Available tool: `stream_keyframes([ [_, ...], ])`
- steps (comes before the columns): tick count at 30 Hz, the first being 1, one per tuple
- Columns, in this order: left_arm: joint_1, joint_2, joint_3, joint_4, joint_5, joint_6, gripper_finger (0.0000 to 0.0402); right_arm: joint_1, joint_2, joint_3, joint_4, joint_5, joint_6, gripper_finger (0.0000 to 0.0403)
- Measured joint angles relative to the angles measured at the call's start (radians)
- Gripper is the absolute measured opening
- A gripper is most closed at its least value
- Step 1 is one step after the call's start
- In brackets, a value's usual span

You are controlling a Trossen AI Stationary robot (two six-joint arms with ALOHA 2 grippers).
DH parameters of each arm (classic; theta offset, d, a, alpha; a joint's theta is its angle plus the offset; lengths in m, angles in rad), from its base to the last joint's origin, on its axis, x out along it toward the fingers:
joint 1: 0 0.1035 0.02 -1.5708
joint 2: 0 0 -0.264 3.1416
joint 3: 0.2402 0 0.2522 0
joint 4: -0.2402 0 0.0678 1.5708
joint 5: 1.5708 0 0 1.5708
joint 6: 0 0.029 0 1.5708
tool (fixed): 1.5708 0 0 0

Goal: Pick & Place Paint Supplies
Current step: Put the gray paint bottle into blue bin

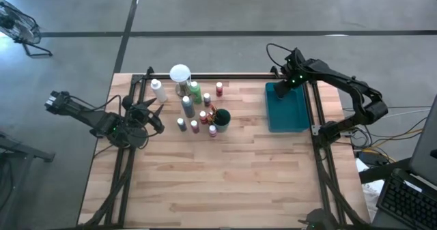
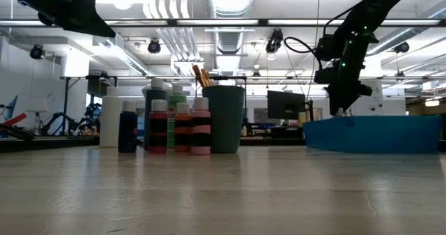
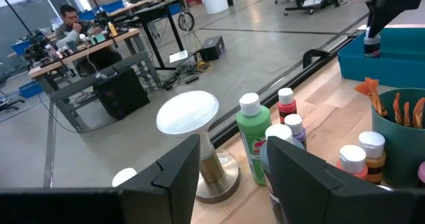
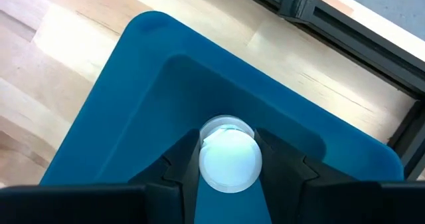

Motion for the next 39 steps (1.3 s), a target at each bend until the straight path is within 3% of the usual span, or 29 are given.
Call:
stream_keyframes([
  [13,0.0,0.0,0.0,0.0,0.0,0.0,0.0181,0.045,0.002,-0.015,0.033,0.023,0.009,0.0116],
  [22,0.0,0.0,0.0,0.0,0.0,0.0,0.0181,0.069,0.017,-0.011,0.051,-0.03,0.037,0.0116],
  [39,0.0,0.0,0.0,0.0,0.0,0.0,0.0181,0.165,0.091,0.107,0.052,-0.034,0.068,0.0116],
])
